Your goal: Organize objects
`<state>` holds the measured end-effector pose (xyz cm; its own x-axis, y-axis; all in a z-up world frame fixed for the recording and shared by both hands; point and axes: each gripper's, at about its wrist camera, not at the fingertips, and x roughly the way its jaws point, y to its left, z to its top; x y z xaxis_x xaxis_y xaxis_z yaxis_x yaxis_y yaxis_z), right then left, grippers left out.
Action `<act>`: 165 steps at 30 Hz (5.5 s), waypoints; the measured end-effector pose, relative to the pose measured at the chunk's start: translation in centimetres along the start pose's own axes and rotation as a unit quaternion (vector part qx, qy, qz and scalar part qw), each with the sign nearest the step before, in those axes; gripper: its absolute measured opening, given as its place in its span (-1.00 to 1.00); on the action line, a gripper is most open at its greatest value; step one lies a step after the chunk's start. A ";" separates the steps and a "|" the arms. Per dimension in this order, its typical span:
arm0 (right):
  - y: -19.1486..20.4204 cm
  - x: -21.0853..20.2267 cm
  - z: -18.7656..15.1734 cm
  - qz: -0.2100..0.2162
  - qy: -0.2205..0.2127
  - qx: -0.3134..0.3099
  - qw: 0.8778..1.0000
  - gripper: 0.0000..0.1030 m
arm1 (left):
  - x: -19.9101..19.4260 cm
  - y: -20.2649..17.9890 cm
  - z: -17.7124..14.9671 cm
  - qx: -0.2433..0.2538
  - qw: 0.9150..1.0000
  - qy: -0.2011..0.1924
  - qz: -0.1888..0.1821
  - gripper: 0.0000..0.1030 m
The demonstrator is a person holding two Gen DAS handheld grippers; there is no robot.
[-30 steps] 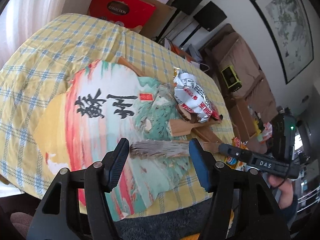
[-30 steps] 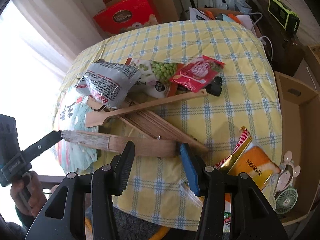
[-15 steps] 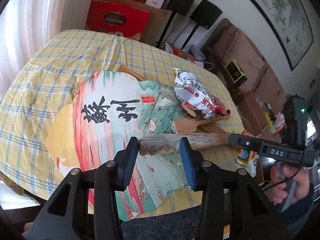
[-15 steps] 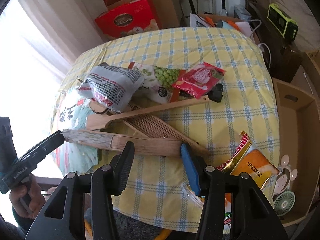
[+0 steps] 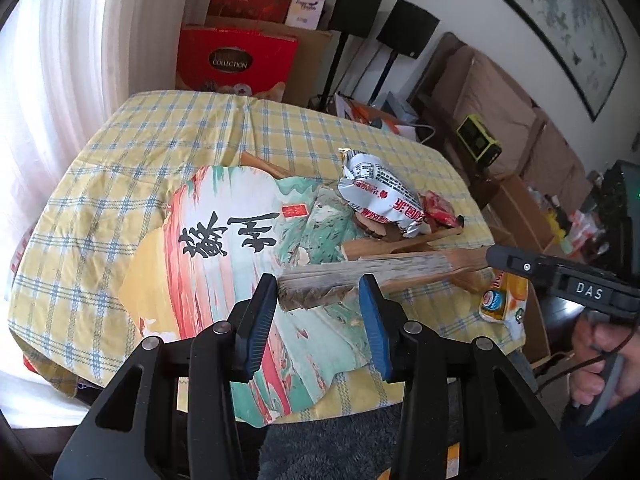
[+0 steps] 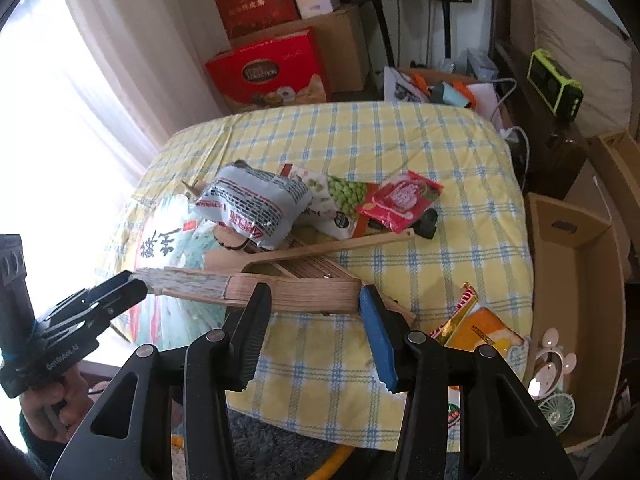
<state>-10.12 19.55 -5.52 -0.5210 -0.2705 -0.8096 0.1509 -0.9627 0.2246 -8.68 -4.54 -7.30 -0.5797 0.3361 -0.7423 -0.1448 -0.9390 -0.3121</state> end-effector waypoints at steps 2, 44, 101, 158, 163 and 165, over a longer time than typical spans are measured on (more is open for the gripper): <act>0.0 -0.6 -0.1 0.000 -0.007 0.003 1.000 -0.07 | -0.4 -0.2 0.0 0.004 1.000 -0.003 0.004 -0.29; -1.3 -12.7 -3.0 0.023 -0.134 0.035 0.990 -0.08 | -9.2 -9.1 0.9 0.085 0.991 -0.088 0.047 -0.22; -8.0 -21.6 -5.5 -0.006 -0.200 0.079 0.977 -0.08 | -11.8 -19.7 1.5 0.153 0.981 -0.119 0.000 -0.22; -20.0 -26.9 -14.6 -0.075 -0.239 0.177 0.952 -0.08 | -9.1 -35.3 -3.8 0.232 0.966 -0.105 -0.039 -0.22; -20.8 -27.1 -14.9 -0.083 -0.239 0.184 0.950 -0.08 | -8.2 -36.1 -3.5 0.231 0.967 -0.103 -0.041 -0.22; -20.9 -27.1 -15.0 -0.083 -0.239 0.185 0.950 -0.08 | -8.0 -36.3 -3.4 0.229 0.967 -0.103 -0.041 -0.22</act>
<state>13.40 47.11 3.58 -0.8467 -0.0015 -0.5320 -0.2255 -0.9047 0.3615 3.89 27.08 7.95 -0.6924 0.4334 -0.5768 -0.5099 -0.8596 -0.0337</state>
